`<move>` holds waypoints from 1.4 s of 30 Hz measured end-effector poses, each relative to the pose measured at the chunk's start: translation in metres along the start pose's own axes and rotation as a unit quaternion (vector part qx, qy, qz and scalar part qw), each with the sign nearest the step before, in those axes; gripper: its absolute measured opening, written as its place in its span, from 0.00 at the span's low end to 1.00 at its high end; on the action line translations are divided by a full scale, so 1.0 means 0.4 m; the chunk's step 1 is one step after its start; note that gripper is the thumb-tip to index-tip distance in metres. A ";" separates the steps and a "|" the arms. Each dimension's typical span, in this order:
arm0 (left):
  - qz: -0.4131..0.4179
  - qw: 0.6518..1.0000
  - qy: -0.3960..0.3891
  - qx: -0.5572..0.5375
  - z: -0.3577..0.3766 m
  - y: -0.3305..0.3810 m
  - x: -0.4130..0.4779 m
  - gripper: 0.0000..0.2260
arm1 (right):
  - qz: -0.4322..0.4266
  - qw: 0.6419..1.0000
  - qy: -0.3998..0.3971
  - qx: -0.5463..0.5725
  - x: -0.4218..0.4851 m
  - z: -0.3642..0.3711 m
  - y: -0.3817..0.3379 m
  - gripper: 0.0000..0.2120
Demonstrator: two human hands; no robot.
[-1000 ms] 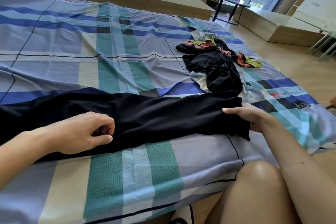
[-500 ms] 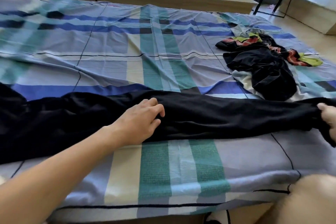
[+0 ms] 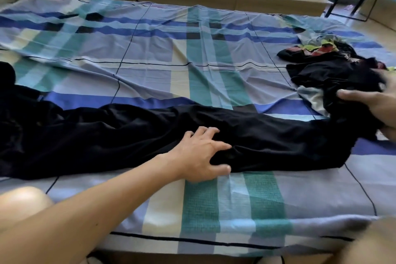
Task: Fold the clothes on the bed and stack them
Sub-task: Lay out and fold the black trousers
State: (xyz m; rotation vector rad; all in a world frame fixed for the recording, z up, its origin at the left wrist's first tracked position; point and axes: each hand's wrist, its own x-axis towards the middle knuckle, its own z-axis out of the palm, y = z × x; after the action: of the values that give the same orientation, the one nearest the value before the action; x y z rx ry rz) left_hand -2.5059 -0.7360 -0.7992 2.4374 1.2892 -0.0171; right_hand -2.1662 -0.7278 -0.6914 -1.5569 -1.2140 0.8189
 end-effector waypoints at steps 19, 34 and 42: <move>-0.275 0.824 0.186 -0.459 -0.053 -0.150 0.020 0.33 | -0.027 0.888 -0.255 -0.382 0.018 0.251 0.059 0.21; -0.276 0.833 0.174 -0.447 -0.057 -0.149 0.041 0.15 | -0.296 0.883 -0.250 -0.263 -0.128 0.375 0.081 0.11; -0.263 0.787 0.142 -0.540 -0.065 -0.129 0.044 0.15 | -0.299 0.844 -0.397 -0.203 -0.203 0.409 0.078 0.10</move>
State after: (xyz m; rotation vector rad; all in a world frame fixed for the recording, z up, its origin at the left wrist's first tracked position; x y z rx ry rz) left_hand -2.5413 -0.6870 -0.7953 1.0879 1.4655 0.7465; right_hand -2.3277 -0.7610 -0.7762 -1.0006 -2.4600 0.8256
